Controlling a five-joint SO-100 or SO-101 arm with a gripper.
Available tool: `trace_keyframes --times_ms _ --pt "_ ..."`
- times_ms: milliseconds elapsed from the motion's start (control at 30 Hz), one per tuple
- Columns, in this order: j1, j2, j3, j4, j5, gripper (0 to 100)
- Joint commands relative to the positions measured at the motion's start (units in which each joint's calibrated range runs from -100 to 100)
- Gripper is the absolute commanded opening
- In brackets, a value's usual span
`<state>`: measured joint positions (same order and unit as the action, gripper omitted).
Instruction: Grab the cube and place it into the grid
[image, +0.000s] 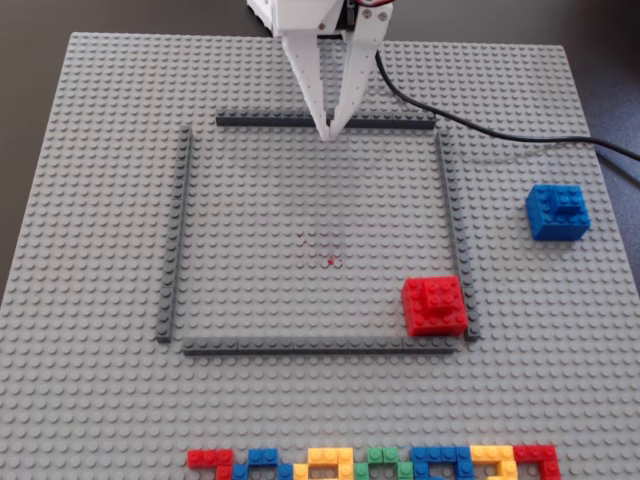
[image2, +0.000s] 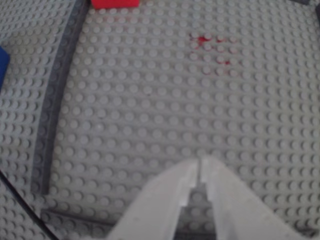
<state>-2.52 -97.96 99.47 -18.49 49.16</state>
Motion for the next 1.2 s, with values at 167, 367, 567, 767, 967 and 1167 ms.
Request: trace_keyframes --times_ms 167,367,567,767,967,1167 --pt "-1.7 -2.0 0.5 5.4 -3.6 0" --pt "-1.7 -2.0 0.5 5.1 -3.3 0" --pt "-1.7 -2.0 0.5 4.9 -3.0 0" --pt "-1.8 -2.0 0.5 4.2 -2.8 0" --pt "-1.8 -2.0 -0.6 3.6 -2.8 0" --pt "-3.0 -2.0 -5.4 4.8 -3.1 0"
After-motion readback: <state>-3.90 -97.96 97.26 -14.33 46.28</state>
